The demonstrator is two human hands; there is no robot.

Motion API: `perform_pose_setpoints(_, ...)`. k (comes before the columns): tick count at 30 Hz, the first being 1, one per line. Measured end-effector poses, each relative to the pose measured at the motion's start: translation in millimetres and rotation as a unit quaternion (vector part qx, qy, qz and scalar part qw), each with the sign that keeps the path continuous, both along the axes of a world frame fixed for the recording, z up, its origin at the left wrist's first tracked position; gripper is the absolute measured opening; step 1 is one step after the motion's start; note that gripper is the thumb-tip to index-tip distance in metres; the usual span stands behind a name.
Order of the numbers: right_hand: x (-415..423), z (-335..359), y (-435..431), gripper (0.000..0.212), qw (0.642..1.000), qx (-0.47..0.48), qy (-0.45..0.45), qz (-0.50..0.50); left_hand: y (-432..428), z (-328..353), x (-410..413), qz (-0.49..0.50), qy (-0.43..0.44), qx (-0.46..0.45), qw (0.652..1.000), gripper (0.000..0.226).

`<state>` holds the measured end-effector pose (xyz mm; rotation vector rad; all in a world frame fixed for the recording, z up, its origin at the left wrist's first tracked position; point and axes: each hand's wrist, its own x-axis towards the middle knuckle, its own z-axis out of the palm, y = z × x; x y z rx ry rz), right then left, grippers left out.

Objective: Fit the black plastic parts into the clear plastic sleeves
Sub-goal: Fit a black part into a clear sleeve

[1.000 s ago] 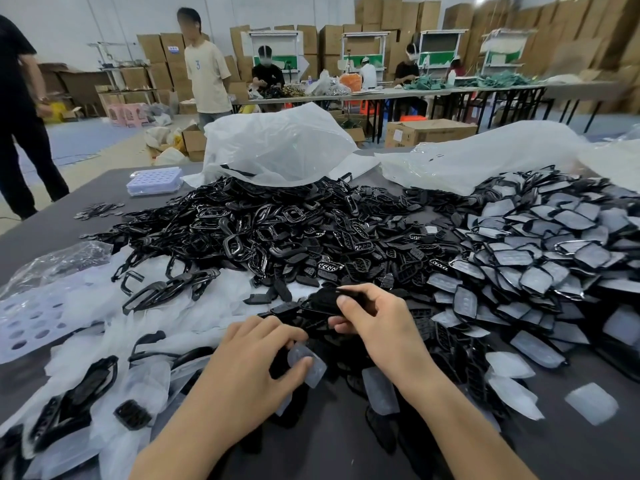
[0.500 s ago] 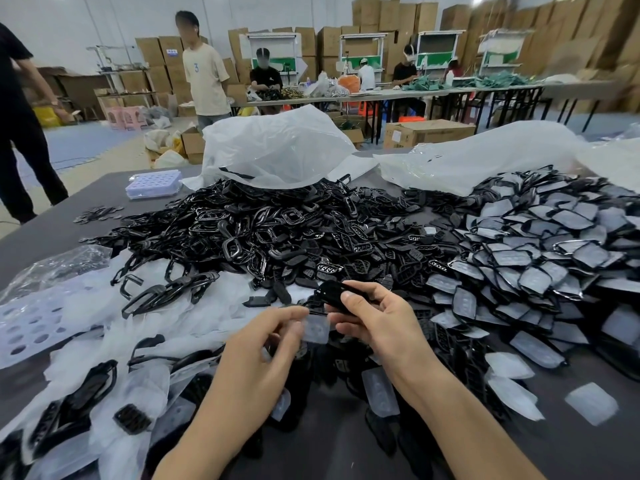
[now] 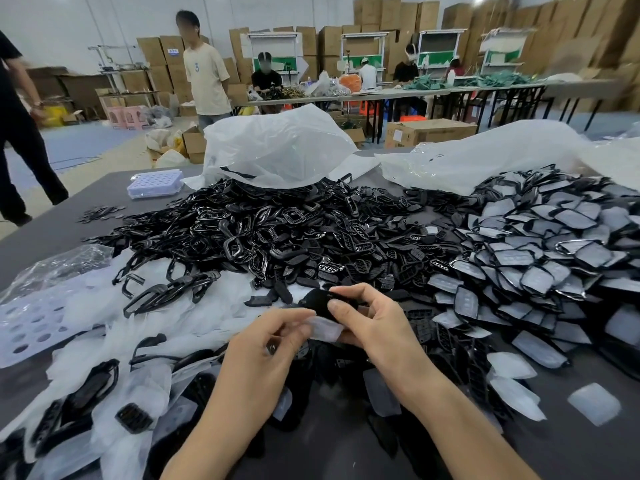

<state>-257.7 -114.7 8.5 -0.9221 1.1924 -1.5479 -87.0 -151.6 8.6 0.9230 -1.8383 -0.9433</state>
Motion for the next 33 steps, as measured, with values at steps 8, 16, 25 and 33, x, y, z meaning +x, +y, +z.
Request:
perform_pose_setpoints(8, 10, -1, 1, 0.014, 0.999, -0.01, 0.025, 0.039, -2, -6, -5, 0.037, 0.093, 0.044, 0.994, 0.007)
perform_pose_setpoints(16, 11, 2, 2, 0.017, 0.997, -0.027, 0.007, 0.067, -7, -7, -3, 0.042, 0.134, 0.074, 0.987, 0.019)
perform_pose_setpoints(25, 12, 5, 4, 0.046, 0.992, -0.038, -0.03, 0.118, -4, -2, -2, -0.03, 0.129, 0.13, 0.983, 0.02)
perform_pose_setpoints(33, 13, -3, 0, 0.014, 0.995, -0.052, 0.036, 0.08, -5, -6, -5, -0.012, 0.116, 0.122, 0.986, 0.005)
